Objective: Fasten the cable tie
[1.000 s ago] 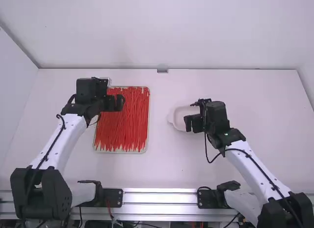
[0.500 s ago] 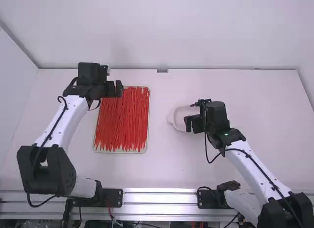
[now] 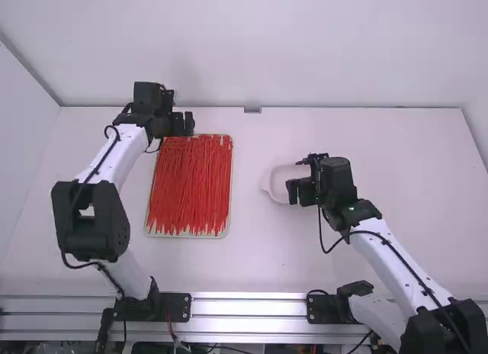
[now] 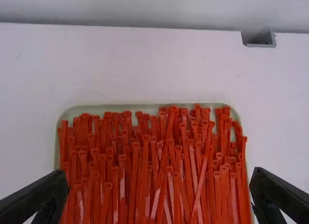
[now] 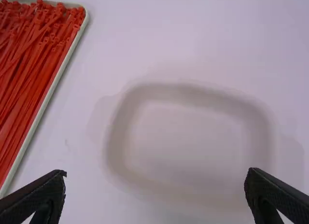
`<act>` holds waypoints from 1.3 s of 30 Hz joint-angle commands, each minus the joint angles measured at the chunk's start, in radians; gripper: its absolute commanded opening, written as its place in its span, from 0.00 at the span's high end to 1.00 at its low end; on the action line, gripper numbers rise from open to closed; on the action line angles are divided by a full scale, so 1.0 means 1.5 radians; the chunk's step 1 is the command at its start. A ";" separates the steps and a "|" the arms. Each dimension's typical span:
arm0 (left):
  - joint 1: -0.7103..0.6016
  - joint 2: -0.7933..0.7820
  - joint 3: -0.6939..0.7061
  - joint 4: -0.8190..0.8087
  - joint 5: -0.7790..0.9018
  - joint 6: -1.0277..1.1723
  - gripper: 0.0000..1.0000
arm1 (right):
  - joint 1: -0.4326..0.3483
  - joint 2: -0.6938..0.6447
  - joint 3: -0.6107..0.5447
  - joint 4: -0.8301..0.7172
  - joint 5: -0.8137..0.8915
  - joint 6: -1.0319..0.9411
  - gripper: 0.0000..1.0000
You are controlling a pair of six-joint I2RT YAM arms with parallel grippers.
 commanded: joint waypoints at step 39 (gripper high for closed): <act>-0.095 0.136 0.017 0.039 -0.003 0.075 0.05 | 0.002 0.004 0.024 -0.009 0.000 -0.001 0.01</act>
